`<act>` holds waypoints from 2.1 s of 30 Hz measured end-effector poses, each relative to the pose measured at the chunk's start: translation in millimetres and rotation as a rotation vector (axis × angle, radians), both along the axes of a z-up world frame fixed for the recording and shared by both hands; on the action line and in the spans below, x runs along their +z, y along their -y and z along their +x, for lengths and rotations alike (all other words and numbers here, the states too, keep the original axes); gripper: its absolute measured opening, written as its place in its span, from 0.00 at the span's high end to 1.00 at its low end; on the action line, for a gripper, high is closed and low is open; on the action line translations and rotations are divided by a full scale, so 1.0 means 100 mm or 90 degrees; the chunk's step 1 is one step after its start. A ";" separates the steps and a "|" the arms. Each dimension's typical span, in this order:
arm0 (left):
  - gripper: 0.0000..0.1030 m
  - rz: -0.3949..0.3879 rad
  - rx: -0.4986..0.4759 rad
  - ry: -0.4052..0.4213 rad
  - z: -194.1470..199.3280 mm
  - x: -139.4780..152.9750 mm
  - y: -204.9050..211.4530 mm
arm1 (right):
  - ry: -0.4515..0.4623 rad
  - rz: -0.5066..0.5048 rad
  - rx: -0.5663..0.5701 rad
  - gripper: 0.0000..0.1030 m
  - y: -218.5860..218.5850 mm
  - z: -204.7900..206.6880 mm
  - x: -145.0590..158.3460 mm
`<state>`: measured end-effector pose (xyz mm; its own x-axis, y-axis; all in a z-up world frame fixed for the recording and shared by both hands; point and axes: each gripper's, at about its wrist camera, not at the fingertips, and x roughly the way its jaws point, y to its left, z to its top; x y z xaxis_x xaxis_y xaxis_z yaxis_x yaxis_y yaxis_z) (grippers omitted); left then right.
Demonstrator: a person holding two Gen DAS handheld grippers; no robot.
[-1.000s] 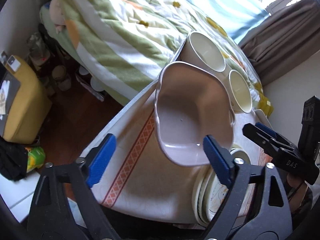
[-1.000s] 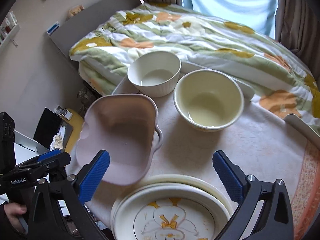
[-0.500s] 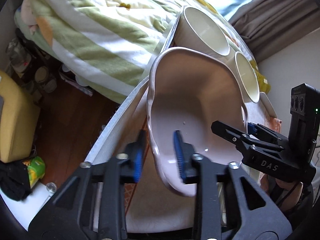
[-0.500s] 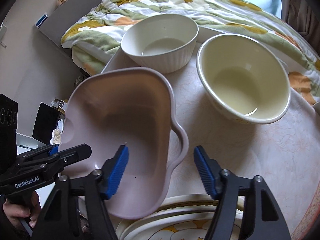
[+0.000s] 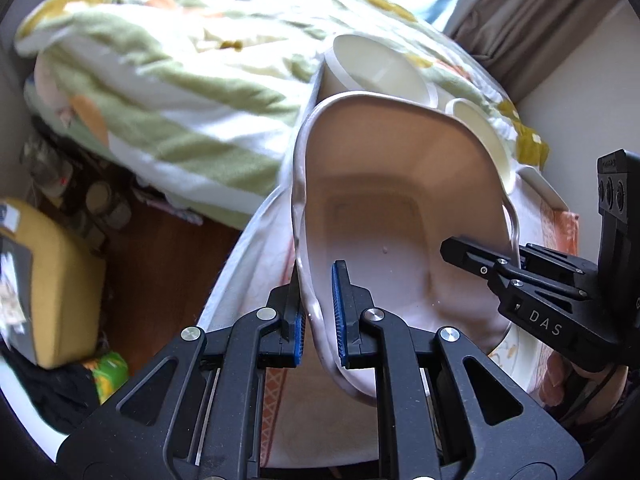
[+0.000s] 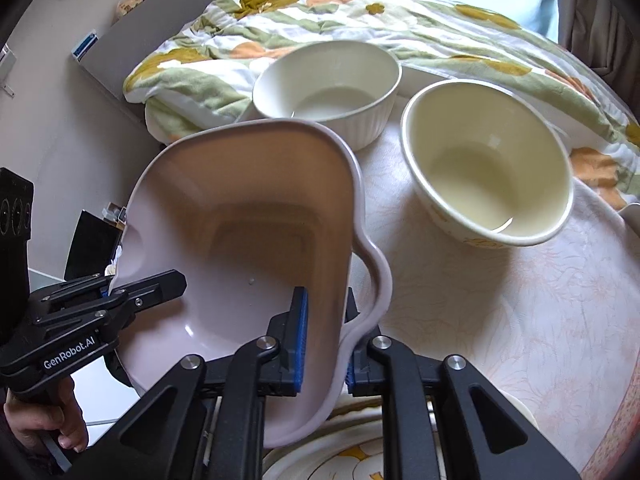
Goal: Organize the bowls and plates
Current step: 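Carry the mauve basin with both grippers beside the plate stack and open both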
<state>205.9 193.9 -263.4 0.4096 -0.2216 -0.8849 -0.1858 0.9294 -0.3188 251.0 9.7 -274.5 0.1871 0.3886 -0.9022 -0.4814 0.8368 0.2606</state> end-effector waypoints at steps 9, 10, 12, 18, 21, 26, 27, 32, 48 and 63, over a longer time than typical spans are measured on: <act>0.90 0.032 -0.092 0.061 0.05 0.59 0.88 | 0.054 0.041 -0.082 0.86 0.89 -0.25 0.53; 0.90 0.029 -0.106 0.066 0.05 0.63 1.06 | 0.059 0.042 -0.094 0.86 1.03 -0.29 0.57; 0.90 0.026 -0.131 0.074 0.03 0.70 1.40 | 0.068 0.040 -0.119 0.86 1.37 -0.37 0.65; 0.90 0.007 -0.205 0.059 -0.07 0.65 2.53 | 0.069 0.014 -0.200 0.86 2.39 -0.64 0.69; 0.90 -0.010 -0.235 0.043 -0.16 0.52 3.08 | 0.059 0.007 -0.231 0.86 2.93 -0.77 0.64; 0.90 -0.021 -0.254 0.017 -0.31 0.24 3.72 | 0.034 -0.011 -0.261 0.86 3.65 -0.95 0.40; 0.90 -0.019 -0.256 0.013 -0.32 0.18 3.81 | 0.027 -0.012 -0.264 0.86 3.73 -0.96 0.33; 0.90 -0.009 -0.258 -0.007 -0.33 -0.09 4.05 | 0.003 -0.007 -0.274 0.86 4.06 -1.01 0.01; 0.90 0.034 -0.260 -0.015 -0.27 -0.32 4.29 | -0.013 0.014 -0.283 0.86 4.24 -1.00 -0.26; 0.00 0.067 -0.289 -0.022 -0.26 -0.31 4.34 | -0.021 0.051 -0.330 0.25 4.36 -0.97 -0.18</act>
<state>180.2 -240.6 -294.6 0.2620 -0.2795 -0.9237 0.2389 0.9461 -0.2186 153.8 -426.6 -292.2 0.3447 0.3206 -0.8823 -0.0004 0.9399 0.3414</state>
